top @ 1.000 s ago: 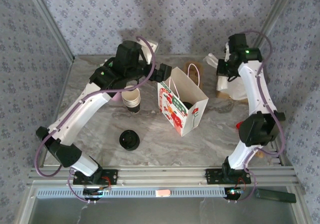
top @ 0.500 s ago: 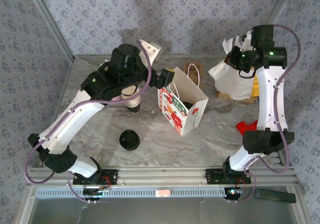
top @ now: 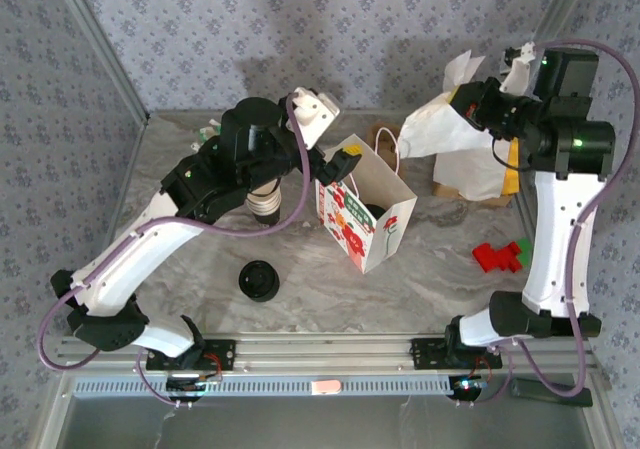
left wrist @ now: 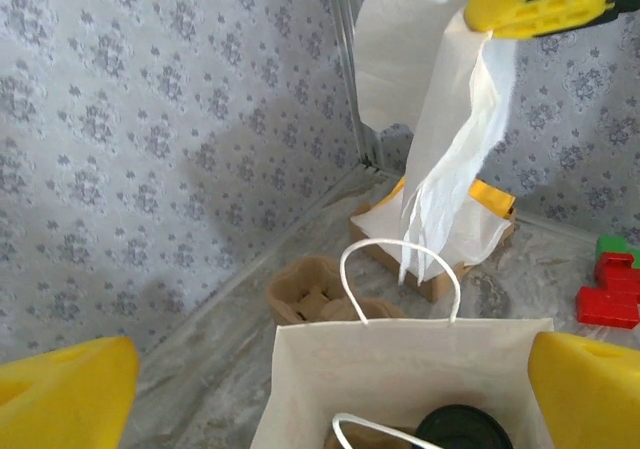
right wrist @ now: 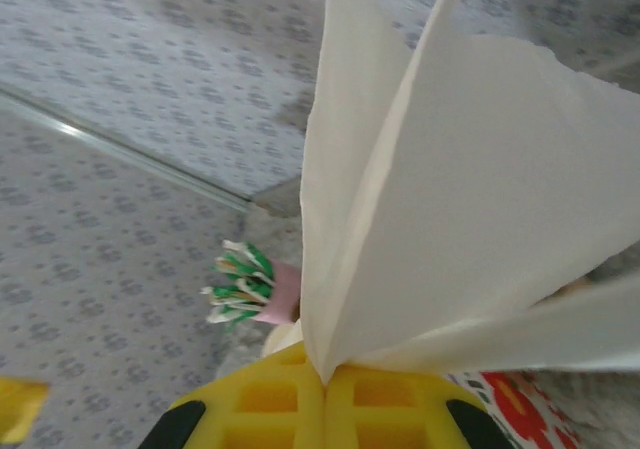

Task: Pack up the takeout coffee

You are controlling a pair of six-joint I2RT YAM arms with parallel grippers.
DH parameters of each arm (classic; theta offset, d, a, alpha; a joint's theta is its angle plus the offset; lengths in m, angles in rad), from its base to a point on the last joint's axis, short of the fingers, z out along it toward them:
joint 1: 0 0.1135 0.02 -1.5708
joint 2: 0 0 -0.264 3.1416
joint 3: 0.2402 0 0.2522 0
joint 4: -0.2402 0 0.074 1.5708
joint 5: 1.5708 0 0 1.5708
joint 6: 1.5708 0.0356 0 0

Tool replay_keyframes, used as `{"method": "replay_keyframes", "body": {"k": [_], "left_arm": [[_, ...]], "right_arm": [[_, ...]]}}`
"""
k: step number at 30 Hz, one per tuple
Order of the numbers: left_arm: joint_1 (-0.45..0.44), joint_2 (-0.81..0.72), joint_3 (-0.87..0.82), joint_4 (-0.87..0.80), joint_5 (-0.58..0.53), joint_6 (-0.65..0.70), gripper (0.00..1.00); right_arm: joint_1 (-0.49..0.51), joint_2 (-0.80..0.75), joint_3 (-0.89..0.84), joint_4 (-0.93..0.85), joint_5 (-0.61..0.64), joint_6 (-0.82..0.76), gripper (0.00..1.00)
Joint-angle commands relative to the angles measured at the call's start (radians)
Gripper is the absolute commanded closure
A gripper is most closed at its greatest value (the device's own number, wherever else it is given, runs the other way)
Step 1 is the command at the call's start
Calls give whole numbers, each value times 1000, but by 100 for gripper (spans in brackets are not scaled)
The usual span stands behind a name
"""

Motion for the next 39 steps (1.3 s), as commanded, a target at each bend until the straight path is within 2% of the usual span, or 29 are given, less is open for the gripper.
{"method": "replay_keyframes", "body": {"k": [1, 10, 20, 29, 39], "left_arm": [[-14, -31, -27, 92, -22, 74, 0], [-18, -54, -156, 335, 23, 110, 0], [-53, 61, -66, 415, 80, 199, 0], [-72, 167, -2, 500, 1, 235, 0], [-73, 184, 27, 545, -32, 210, 14]], "right_arm": [[-2, -40, -15, 122, -94, 96, 100], [13, -106, -63, 248, -136, 217, 100], [53, -146, -82, 303, -143, 271, 100], [73, -176, -113, 323, -144, 292, 100], [80, -203, -143, 335, -161, 300, 100]]}}
